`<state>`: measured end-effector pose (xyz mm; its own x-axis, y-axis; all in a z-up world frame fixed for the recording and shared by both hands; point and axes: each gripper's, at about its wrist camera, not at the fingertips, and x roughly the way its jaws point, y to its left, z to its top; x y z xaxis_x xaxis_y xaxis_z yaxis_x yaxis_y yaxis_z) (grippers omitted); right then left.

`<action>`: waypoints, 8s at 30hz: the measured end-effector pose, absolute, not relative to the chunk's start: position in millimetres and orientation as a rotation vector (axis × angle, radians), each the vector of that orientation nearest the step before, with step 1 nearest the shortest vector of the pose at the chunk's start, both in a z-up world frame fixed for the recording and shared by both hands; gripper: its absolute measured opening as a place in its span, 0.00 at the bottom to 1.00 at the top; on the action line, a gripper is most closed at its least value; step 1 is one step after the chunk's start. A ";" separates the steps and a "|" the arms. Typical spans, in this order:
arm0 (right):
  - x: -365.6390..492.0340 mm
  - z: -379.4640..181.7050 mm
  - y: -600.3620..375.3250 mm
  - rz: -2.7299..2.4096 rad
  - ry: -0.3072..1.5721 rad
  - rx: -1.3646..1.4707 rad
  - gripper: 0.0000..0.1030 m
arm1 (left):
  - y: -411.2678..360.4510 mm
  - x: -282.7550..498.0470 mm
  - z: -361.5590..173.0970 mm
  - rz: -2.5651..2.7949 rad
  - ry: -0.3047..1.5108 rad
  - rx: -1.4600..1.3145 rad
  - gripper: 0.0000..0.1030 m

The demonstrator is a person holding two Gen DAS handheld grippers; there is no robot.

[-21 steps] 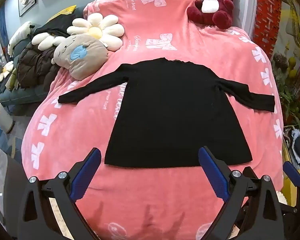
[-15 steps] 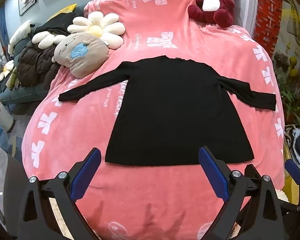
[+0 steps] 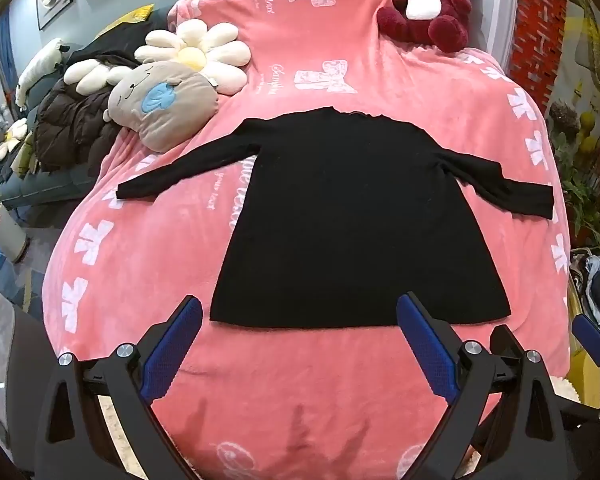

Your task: Fold small clothes

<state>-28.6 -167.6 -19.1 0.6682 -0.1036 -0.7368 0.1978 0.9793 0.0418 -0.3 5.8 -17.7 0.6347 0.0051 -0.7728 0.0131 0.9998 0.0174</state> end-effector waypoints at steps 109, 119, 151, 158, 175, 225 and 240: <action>204.7 -144.4 -509.4 -0.452 0.861 0.476 0.94 | -1.7 110.9 -96.8 -0.040 1.030 -0.033 0.94; 244.2 -196.8 -570.0 -0.516 0.848 0.692 0.93 | -20.9 140.2 -127.4 -0.057 1.090 -0.002 0.94; 373.9 -19.1 -291.4 0.177 0.638 0.305 0.05 | 6.6 152.5 -132.4 -0.077 1.098 -0.106 0.94; 407.9 -101.9 -133.8 0.361 0.886 0.120 0.14 | 32.4 150.1 -128.0 -0.060 1.089 -0.134 0.94; 261.0 -99.4 -279.0 0.018 0.852 0.195 0.64 | 35.4 304.9 -114.8 -0.172 1.058 -0.504 0.94; 332.5 -117.0 -357.8 -0.036 0.808 0.399 0.30 | 24.6 409.5 -149.2 -0.059 1.008 -0.218 0.04; 476.6 -126.4 -351.2 -0.018 0.871 0.265 0.18 | 38.5 420.9 -127.9 -0.021 0.925 -0.136 0.01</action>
<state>476.6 -351.2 -126.4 0.6458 0.0925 -0.7579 0.1230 0.9671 0.2228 420.9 38.5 -127.9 0.6019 -0.0763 -0.7949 -0.0408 0.9912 -0.1261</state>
